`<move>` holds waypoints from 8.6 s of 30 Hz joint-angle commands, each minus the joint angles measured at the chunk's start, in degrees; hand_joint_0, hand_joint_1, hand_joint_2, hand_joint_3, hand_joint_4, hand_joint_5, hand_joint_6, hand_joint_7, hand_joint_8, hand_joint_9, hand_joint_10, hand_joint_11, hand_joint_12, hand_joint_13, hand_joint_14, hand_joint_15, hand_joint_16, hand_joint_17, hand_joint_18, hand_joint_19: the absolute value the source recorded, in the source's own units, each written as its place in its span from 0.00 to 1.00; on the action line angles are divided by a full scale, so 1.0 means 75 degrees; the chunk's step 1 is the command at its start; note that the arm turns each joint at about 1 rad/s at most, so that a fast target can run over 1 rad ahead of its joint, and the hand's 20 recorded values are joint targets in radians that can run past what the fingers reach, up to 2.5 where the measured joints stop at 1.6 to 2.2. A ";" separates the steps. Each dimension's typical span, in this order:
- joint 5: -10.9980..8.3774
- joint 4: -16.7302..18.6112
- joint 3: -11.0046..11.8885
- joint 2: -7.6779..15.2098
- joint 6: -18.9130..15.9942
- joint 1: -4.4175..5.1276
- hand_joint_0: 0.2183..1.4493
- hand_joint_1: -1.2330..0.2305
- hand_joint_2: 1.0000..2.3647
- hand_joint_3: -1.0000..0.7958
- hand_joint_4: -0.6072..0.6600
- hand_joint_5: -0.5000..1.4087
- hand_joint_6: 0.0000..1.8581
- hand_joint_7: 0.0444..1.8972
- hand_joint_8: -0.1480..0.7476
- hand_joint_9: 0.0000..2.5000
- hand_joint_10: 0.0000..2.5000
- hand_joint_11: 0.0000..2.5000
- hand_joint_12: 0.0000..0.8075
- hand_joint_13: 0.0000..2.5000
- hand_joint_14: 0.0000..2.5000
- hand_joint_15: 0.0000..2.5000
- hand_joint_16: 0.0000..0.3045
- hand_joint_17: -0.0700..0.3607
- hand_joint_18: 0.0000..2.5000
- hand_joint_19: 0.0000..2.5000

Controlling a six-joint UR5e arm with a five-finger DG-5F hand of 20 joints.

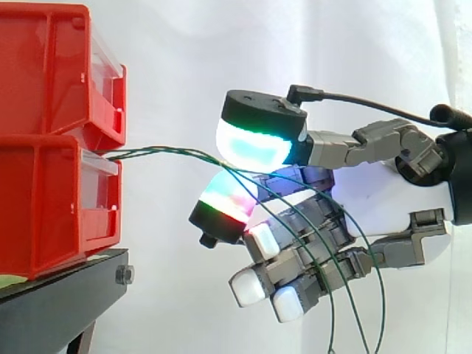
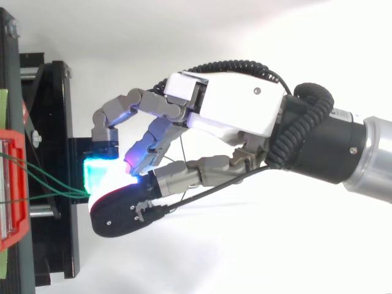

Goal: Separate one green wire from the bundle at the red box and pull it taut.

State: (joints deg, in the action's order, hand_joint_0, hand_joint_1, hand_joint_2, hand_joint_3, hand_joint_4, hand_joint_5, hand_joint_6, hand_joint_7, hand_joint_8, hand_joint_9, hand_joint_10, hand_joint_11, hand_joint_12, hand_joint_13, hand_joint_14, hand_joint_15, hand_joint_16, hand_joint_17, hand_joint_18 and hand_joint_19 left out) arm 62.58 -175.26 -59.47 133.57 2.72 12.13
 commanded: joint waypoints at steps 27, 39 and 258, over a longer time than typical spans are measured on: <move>-0.0035 0.0001 -0.0004 0.0004 0.0000 0.0000 0.33 0.34 0.00 0.29 0.51 0.18 0.49 0.60 0.45 0.43 0.01 0.32 0.41 0.38 0.01 0.19 0.15 0.39 0.35 0.22; -0.0035 0.0001 -0.0004 0.0004 -0.0059 0.0012 0.30 0.47 0.01 0.37 0.51 0.19 0.46 0.59 0.46 0.44 0.01 0.31 0.44 0.39 0.01 0.20 0.15 0.41 0.36 0.24; 0.0000 -0.0491 0.0066 -0.0055 -0.0340 -0.0035 0.31 0.35 0.01 0.50 0.54 0.18 0.48 0.61 0.50 0.46 0.01 0.36 0.47 0.41 0.01 0.20 0.17 0.44 0.38 0.23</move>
State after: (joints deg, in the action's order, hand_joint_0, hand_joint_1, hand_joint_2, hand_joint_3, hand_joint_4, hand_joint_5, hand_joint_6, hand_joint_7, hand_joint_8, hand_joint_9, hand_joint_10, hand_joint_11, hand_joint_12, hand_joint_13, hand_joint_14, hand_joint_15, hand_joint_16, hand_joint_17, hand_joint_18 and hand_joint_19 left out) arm 62.58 -178.96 -58.92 133.10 0.18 11.80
